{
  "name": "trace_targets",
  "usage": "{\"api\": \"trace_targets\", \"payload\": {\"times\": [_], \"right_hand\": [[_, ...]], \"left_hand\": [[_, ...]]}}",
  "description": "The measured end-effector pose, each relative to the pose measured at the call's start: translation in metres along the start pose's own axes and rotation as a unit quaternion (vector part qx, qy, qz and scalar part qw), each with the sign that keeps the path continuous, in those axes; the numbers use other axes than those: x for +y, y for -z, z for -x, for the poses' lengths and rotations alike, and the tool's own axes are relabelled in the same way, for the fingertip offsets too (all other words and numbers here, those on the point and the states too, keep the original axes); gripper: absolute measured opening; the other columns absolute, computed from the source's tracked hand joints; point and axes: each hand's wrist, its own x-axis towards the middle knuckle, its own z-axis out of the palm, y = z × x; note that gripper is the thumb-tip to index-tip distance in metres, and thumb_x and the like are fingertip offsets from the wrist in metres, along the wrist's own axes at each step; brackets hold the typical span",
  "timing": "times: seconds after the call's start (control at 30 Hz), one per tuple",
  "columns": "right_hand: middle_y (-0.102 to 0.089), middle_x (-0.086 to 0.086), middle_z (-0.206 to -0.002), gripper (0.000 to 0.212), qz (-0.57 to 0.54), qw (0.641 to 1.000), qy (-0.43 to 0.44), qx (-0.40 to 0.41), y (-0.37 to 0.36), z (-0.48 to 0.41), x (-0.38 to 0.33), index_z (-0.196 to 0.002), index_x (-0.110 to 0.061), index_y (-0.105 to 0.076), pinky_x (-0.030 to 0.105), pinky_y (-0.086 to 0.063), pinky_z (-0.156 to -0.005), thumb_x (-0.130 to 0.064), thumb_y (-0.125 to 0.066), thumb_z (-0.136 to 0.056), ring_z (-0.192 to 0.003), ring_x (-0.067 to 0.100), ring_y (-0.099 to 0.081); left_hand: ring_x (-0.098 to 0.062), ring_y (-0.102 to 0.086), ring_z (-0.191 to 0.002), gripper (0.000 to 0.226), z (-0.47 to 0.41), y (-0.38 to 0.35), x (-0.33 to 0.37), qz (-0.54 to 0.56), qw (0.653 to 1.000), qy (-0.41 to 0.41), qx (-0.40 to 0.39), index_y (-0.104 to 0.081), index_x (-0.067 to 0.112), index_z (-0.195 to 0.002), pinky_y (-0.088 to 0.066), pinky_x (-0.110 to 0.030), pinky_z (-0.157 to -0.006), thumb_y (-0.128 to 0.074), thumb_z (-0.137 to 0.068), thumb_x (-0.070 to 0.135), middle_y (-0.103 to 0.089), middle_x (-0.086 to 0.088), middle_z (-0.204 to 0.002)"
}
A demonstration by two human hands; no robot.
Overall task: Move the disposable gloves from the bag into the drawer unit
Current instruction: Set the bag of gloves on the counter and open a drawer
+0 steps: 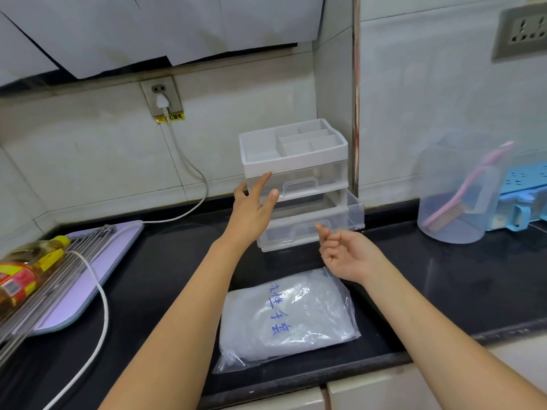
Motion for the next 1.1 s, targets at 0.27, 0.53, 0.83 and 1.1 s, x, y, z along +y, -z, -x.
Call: {"api": "trace_targets", "payload": {"times": [0.27,0.53,0.83,1.1], "right_hand": [[-0.059,-0.001,-0.065,0.031,-0.003,1.0,-0.019,0.007,0.008,0.025,0.008,-0.101,-0.004,-0.066,0.013,-0.031,-0.036,0.004,-0.042,-0.083,-0.04,0.005,-0.04],[-0.063,0.006,-0.069,0.023,0.16,0.984,0.053,0.055,0.02,0.053,0.01,-0.106,0.0,-0.064,0.013,-0.039,-0.042,-0.001,-0.048,-0.09,-0.046,0.006,-0.047],[-0.065,0.006,-0.076,0.015,0.651,0.75,0.074,0.092,0.042,0.088,0.017,-0.088,-0.005,-0.075,0.021,-0.041,-0.063,-0.014,-0.064,-0.083,-0.066,0.014,-0.05],[-0.073,0.011,-0.098,0.035,0.58,0.806,0.103,0.055,0.04,0.088,0.041,-0.099,-0.001,-0.072,0.023,-0.053,-0.087,-0.03,-0.073,-0.081,-0.085,0.017,-0.068]], "left_hand": [[-0.032,-0.026,-0.141,0.055,0.006,0.0,0.008,-0.016,0.999,0.023,-0.027,-0.014,0.045,-0.149,-0.026,-0.04,-0.113,-0.039,-0.099,0.045,0.003,-0.009,-0.158],[-0.023,-0.022,-0.143,0.062,0.028,0.009,0.017,-0.034,0.999,0.022,0.003,-0.021,0.023,-0.152,-0.023,-0.031,-0.112,-0.049,-0.098,0.036,-0.014,-0.009,-0.158],[0.002,-0.048,-0.116,0.036,0.14,-0.004,-0.008,-0.01,0.999,0.034,0.022,-0.055,0.025,-0.128,-0.035,-0.019,-0.097,-0.055,-0.094,0.034,-0.053,0.017,-0.127],[-0.008,-0.034,-0.132,0.054,0.175,-0.02,-0.042,0.0,0.996,0.082,-0.022,-0.041,0.025,-0.142,-0.025,-0.032,-0.113,-0.032,-0.097,0.053,-0.042,0.011,-0.143]]}}
